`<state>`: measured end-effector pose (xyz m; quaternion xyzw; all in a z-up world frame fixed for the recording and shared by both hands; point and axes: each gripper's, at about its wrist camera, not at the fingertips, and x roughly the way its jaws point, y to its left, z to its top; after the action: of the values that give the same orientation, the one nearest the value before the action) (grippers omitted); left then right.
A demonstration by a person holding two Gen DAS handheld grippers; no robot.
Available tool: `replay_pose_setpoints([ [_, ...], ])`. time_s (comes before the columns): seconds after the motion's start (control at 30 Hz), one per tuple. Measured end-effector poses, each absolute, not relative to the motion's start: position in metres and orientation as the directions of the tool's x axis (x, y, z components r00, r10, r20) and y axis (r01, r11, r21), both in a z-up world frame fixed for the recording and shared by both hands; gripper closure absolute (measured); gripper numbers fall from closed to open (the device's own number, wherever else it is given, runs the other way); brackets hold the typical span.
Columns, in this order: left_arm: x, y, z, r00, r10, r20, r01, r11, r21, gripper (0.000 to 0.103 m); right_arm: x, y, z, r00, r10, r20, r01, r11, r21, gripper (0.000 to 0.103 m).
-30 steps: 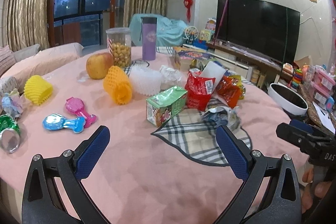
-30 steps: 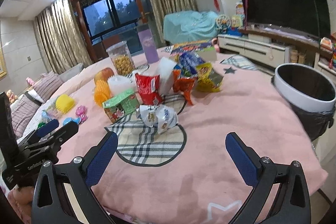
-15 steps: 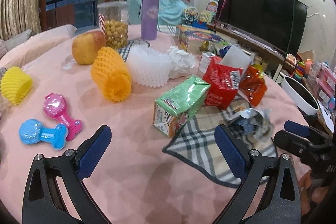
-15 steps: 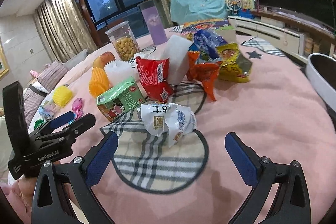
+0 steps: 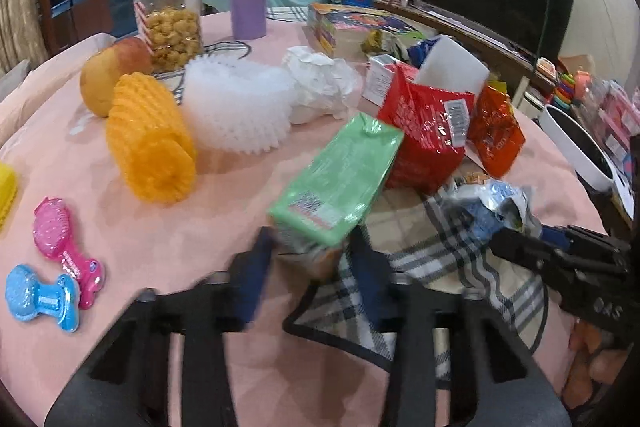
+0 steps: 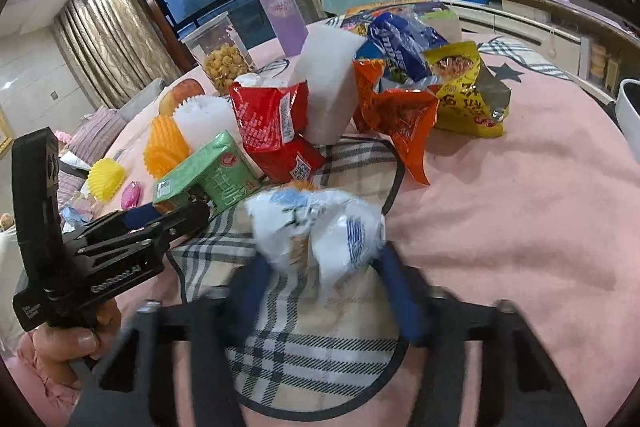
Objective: Collect trash
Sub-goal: 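Grasp the green juice carton with the left tool while the right tool grasps the white wrapper, then carry the carton and white wrapper over the bin and open both tools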
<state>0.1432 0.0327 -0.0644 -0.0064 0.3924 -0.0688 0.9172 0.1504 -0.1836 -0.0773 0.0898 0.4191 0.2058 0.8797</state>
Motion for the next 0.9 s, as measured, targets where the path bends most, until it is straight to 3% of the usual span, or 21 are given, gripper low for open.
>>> replay_pose_setpoints([
  [0.13, 0.132, 0.033, -0.058, 0.712, -0.144, -0.688, 0.137, 0.988, -0.065, 0.070, 0.147, -0.189, -0.078, 0.559, 0.454, -0.694, -0.285, 0.891, 0.353, 0.081],
  [0.57, 0.091, -0.006, -0.046, 0.734, -0.231, -0.639, 0.186, 0.973, -0.137, 0.071, 0.120, -0.234, -0.061, 0.608, 0.451, -0.654, -0.254, 0.890, 0.379, 0.085],
  [0.9, 0.094, -0.066, -0.035, 0.723, -0.303, -0.621, 0.291, 0.949, -0.124, 0.071, 0.105, -0.290, -0.058, 0.658, 0.391, -0.644, -0.155, 0.906, 0.393, 0.085],
])
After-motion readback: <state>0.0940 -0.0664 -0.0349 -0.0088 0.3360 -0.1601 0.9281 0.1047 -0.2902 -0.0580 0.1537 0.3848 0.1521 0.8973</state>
